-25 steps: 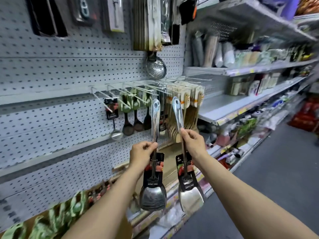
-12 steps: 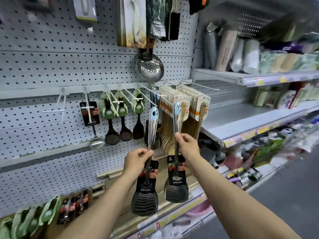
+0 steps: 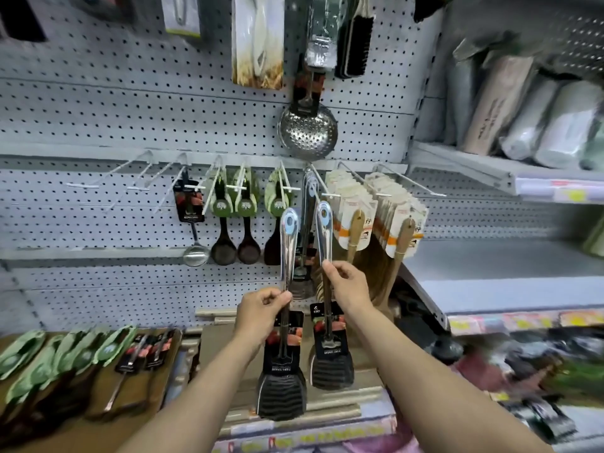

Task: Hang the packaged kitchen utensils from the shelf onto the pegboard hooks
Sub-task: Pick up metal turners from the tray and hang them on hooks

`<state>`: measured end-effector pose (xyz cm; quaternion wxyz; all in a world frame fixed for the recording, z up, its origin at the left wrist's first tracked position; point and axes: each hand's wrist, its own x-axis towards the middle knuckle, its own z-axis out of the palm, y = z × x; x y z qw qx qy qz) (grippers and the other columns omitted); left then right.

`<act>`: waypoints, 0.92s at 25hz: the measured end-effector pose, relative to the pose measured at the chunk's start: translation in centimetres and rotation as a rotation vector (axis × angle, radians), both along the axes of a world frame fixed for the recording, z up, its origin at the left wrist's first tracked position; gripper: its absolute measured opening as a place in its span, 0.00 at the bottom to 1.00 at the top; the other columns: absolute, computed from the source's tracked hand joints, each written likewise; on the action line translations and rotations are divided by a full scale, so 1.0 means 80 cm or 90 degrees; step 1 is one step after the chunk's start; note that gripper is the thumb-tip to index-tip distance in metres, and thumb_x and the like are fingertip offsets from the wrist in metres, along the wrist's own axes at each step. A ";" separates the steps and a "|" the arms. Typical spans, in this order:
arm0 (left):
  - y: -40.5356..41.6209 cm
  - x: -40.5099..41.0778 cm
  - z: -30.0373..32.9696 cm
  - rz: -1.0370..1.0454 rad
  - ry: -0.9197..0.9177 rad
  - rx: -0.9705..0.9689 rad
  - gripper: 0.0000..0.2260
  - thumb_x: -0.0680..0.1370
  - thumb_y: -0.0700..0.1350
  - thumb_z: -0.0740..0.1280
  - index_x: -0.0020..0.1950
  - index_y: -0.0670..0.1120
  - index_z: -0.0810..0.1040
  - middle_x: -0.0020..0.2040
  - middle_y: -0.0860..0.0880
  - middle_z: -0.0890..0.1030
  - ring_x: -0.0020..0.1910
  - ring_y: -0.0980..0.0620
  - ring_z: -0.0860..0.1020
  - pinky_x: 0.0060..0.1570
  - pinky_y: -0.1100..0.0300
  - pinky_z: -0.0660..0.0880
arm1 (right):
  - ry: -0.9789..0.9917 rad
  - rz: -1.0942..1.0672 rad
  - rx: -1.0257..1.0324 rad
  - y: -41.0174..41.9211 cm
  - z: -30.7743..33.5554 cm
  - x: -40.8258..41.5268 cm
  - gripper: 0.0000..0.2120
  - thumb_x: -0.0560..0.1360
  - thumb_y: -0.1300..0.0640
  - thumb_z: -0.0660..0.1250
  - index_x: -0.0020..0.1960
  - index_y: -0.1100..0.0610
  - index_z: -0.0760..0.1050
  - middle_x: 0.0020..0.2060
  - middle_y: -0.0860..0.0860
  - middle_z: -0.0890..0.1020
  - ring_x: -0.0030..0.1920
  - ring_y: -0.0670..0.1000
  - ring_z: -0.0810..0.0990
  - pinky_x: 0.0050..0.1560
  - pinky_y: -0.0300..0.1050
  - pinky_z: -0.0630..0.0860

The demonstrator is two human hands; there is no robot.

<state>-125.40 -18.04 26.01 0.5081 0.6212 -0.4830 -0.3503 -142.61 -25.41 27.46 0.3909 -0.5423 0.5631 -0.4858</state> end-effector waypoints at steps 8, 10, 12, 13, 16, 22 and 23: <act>-0.039 0.002 -0.013 0.027 -0.014 0.018 0.08 0.74 0.51 0.73 0.37 0.48 0.84 0.37 0.52 0.85 0.43 0.50 0.83 0.53 0.50 0.79 | -0.044 0.029 0.025 -0.075 0.007 0.022 0.11 0.76 0.44 0.70 0.44 0.51 0.81 0.42 0.52 0.85 0.47 0.55 0.83 0.56 0.55 0.80; -0.050 0.006 -0.018 0.023 -0.005 0.022 0.09 0.74 0.51 0.72 0.36 0.49 0.83 0.36 0.52 0.84 0.42 0.49 0.83 0.53 0.47 0.79 | -0.018 0.051 0.022 -0.101 0.007 0.029 0.13 0.77 0.43 0.68 0.43 0.51 0.80 0.39 0.52 0.83 0.45 0.55 0.81 0.53 0.54 0.79; -0.060 0.011 -0.021 0.022 0.001 0.030 0.09 0.74 0.51 0.72 0.36 0.49 0.83 0.36 0.52 0.85 0.42 0.49 0.83 0.54 0.46 0.79 | -0.009 0.056 0.032 -0.122 0.007 0.035 0.13 0.77 0.42 0.68 0.43 0.51 0.79 0.38 0.50 0.80 0.44 0.54 0.78 0.52 0.53 0.77; -0.065 0.013 -0.023 0.025 0.005 0.031 0.08 0.73 0.51 0.73 0.36 0.50 0.83 0.37 0.53 0.85 0.42 0.50 0.83 0.54 0.46 0.79 | -0.010 0.050 0.038 -0.129 0.008 0.037 0.12 0.77 0.42 0.68 0.44 0.51 0.78 0.39 0.49 0.80 0.45 0.53 0.78 0.54 0.54 0.77; -0.077 0.022 -0.029 0.025 0.005 0.029 0.07 0.73 0.50 0.73 0.36 0.51 0.83 0.37 0.52 0.85 0.42 0.49 0.83 0.53 0.45 0.79 | -0.012 0.035 0.039 -0.146 0.008 0.041 0.11 0.78 0.44 0.68 0.49 0.52 0.78 0.47 0.49 0.82 0.52 0.53 0.79 0.60 0.51 0.75; -0.073 0.015 -0.031 0.013 -0.001 0.028 0.07 0.74 0.50 0.73 0.38 0.49 0.83 0.38 0.52 0.85 0.43 0.51 0.83 0.55 0.47 0.78 | -0.017 0.038 0.066 -0.145 0.013 0.039 0.14 0.77 0.45 0.69 0.58 0.53 0.78 0.54 0.51 0.82 0.56 0.52 0.79 0.64 0.50 0.75; -0.070 0.010 -0.029 0.014 0.004 0.026 0.07 0.74 0.49 0.73 0.38 0.49 0.83 0.38 0.52 0.85 0.43 0.50 0.83 0.55 0.46 0.78 | -0.023 0.037 0.067 -0.138 0.015 0.038 0.16 0.77 0.46 0.69 0.61 0.54 0.78 0.54 0.50 0.82 0.56 0.51 0.79 0.63 0.48 0.75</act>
